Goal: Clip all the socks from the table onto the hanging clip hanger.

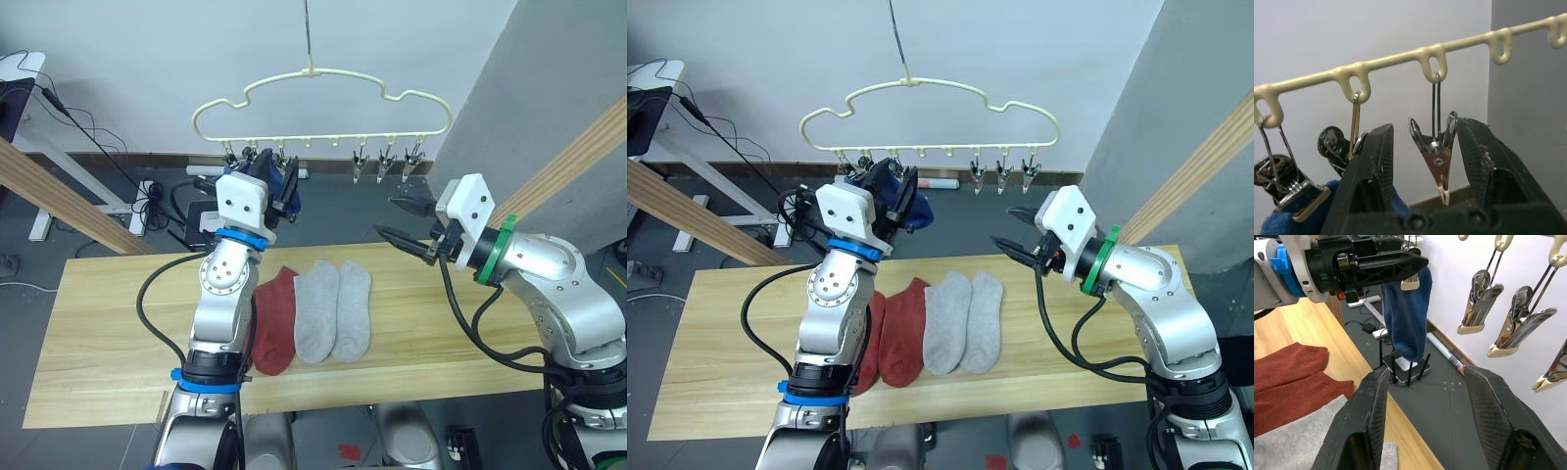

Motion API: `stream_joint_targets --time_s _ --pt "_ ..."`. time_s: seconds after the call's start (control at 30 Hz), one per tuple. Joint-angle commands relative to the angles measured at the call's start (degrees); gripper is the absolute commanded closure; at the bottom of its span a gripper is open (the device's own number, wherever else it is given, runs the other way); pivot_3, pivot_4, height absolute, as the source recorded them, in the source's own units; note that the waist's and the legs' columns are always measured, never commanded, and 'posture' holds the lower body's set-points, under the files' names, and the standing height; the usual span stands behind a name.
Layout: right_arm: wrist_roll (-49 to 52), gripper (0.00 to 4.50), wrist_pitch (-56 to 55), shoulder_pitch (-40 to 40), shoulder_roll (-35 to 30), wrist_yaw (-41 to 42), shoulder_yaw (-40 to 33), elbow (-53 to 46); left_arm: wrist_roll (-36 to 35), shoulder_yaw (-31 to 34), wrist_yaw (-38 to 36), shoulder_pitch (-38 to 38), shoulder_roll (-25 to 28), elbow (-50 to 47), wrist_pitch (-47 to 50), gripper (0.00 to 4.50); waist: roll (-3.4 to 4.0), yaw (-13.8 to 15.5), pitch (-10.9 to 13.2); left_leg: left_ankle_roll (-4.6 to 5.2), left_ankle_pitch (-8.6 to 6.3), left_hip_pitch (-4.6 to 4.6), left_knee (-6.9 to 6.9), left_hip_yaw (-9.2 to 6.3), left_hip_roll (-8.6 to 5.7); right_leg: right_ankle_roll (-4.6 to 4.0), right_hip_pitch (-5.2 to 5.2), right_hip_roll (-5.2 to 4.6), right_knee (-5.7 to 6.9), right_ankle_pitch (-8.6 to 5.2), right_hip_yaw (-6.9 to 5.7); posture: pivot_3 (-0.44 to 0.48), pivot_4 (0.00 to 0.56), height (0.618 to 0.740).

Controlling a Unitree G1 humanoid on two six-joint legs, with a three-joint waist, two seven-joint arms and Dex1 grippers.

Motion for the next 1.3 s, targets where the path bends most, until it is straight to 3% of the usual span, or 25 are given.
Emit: stream_joint_targets --time_s 0.03,0.67,0.87,0.97,1.2,1.3 --pt "0.84 2.00 -1.29 0.41 -0.04 -0.07 -0.71 -1.77 -0.63 -0.21 0.45 0.00 -0.56 -4.48 0.37 2.32 0.00 0.00 0.00 0.00 0.00 0.00 0.00 0.00 0.00 0.00 0.00 0.00 0.00 0.00 0.00 -0.287 0.365 0.733" --pt "2.67 2.00 -1.38 0.29 0.11 0.30 -1.32 -1.89 0.07 -0.34 0.96 1.19 -1.00 -7.57 4.28 2.32 0.00 0.02 0.00 0.00 0.00 0.00 0.01 0.00 0.00 0.00 0.01 0.00 0.03 0.00 0.00 -0.280 0.363 0.733" --pt "2.89 2.00 -1.60 0.24 0.04 0.26 -1.10 -1.66 -0.01 -0.34 1.28 1.25 -0.90 -7.86 4.69 3.80 0.00 0.04 0.00 0.00 0.00 0.00 0.02 -0.01 0.00 0.00 0.01 0.00 0.04 0.00 0.00 -0.275 0.361 0.733" --pt "2.78 2.00 -1.77 0.23 0.04 0.26 -0.95 -1.50 -0.15 -0.31 1.22 1.32 -0.86 -8.14 4.82 4.29 0.00 0.05 0.00 0.00 0.00 0.01 0.02 -0.01 0.00 0.00 0.01 0.00 0.04 0.00 0.00 -0.274 0.361 0.733" --pt "0.25 2.00 -0.69 2.65 0.13 -1.63 1.22 -0.87 -0.48 -0.09 -0.10 1.52 0.47 -9.13 5.39 4.49 0.00 0.12 0.00 0.00 0.00 0.01 0.01 -0.01 0.00 0.00 0.01 0.00 0.05 0.00 -0.01 -0.268 0.362 0.733" --pt "-1.82 1.44 0.43 5.23 1.61 -4.33 3.60 -0.21 -1.85 -0.01 -2.64 1.63 2.10 -9.64 6.17 4.50 0.00 0.12 0.00 0.00 0.00 0.01 0.01 -0.01 0.00 0.00 0.00 0.00 0.05 0.00 0.00 -0.265 0.364 0.733"
